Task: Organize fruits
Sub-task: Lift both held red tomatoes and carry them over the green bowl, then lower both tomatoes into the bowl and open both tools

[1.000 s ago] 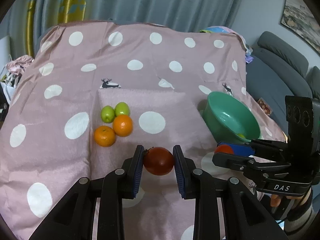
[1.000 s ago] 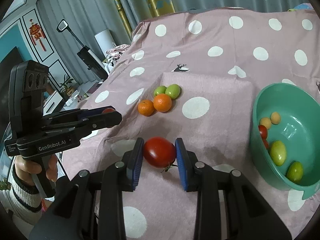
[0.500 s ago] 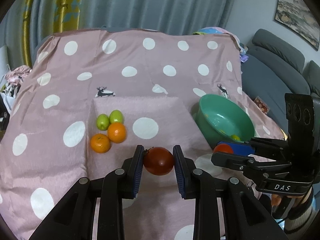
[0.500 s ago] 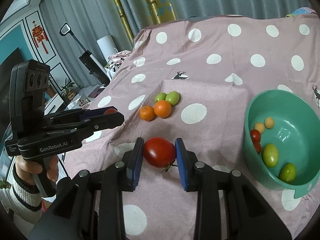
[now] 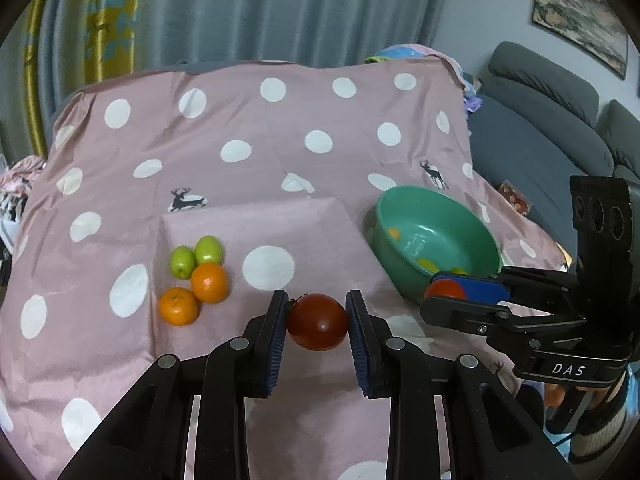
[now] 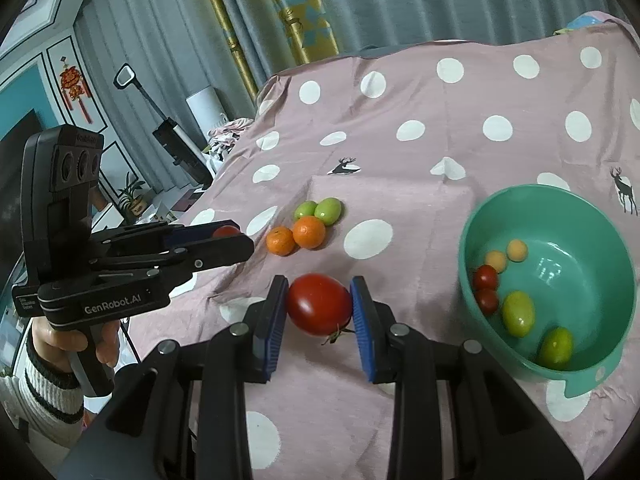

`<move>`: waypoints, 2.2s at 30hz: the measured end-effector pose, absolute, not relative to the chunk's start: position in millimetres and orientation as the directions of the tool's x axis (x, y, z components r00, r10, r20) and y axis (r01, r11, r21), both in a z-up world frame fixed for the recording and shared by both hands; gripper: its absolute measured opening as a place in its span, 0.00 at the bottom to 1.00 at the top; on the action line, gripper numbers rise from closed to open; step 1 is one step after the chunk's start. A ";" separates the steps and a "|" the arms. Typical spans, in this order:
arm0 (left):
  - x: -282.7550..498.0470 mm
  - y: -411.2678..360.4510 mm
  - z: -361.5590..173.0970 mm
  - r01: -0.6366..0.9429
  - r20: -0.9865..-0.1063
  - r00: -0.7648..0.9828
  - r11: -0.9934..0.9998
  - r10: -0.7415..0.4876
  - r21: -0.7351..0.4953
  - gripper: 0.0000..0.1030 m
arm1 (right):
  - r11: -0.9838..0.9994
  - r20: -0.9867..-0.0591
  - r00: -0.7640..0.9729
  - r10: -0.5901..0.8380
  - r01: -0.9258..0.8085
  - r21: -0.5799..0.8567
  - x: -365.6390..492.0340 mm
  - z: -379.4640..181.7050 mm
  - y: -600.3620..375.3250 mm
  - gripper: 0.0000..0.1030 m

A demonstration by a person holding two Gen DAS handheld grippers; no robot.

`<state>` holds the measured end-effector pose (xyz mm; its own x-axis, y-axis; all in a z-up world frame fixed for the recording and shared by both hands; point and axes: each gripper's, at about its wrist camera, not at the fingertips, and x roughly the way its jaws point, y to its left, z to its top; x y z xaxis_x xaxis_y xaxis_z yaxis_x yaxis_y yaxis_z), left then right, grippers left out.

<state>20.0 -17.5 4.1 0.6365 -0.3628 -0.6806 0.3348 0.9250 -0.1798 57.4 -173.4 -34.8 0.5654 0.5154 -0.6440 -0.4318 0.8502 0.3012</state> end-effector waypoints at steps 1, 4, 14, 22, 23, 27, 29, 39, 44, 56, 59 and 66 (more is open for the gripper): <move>21.1 -19.8 4.1 0.339 -0.682 0.635 0.924 -0.363 -0.176 0.29 | 0.852 -0.642 0.568 0.514 -0.428 0.303 57.3 -34.7 -175.6 0.31; 23.5 -27.2 4.1 0.353 -0.685 0.629 0.920 -0.367 -0.169 0.29 | 0.855 -0.639 0.575 0.511 -0.419 0.306 55.5 -34.3 -180.1 0.31; 30.7 -48.5 5.6 0.396 -0.691 0.615 0.906 -0.381 -0.148 0.29 | 0.867 -0.632 0.596 0.496 -0.383 0.319 58.7 -36.5 -198.4 0.31; 38.7 -62.5 4.8 0.422 -0.695 0.602 0.895 -0.394 -0.142 0.29 | 0.877 -0.627 0.613 0.480 -0.352 0.327 61.6 -38.7 -214.5 0.31; 39.4 -64.4 4.7 0.425 -0.695 0.600 0.894 -0.395 -0.141 0.29 | 0.879 -0.628 0.615 0.477 -0.348 0.327 61.7 -39.0 -216.5 0.31; 42.9 -72.3 3.5 0.441 -0.698 0.592 0.887 -0.404 -0.139 0.29 | 0.883 -0.628 0.621 0.470 -0.336 0.329 62.5 -40.3 -222.7 0.31; 44.5 -76.4 3.0 0.448 -0.699 0.588 0.883 -0.407 -0.137 0.29 | 0.884 -0.630 0.620 0.468 -0.329 0.332 62.5 -40.9 -225.8 0.31; 52.8 -90.9 0.5 0.472 -0.705 0.573 0.871 -0.419 -0.134 0.29 | 0.888 -0.629 0.627 0.459 -0.303 0.346 65.9 -44.8 -237.5 0.31; 57.0 -97.2 -0.9 0.481 -0.709 0.565 0.867 -0.422 -0.133 0.29 | 0.891 -0.627 0.635 0.451 -0.289 0.349 67.4 -46.5 -245.2 0.31; 65.4 -117.8 -0.7 0.519 -0.713 0.550 0.847 -0.435 -0.117 0.29 | 0.897 -0.625 0.649 0.434 -0.249 0.365 71.5 -52.9 -264.5 0.31; 67.7 -122.7 -1.0 0.525 -0.715 0.546 0.843 -0.438 -0.115 0.29 | 0.898 -0.624 0.652 0.431 -0.241 0.368 72.5 -54.1 -268.5 0.31; 73.2 -136.0 -1.4 0.544 -0.717 0.537 0.832 -0.445 -0.110 0.29 | 0.902 -0.624 0.661 0.417 -0.216 0.374 72.6 -57.9 -277.5 0.31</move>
<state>73.2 -136.0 -1.4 0.5367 -0.4453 -0.7167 0.5435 0.8322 -0.1100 72.6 -277.5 -57.9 0.6613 0.4169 -0.6236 -0.2157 0.9019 0.3742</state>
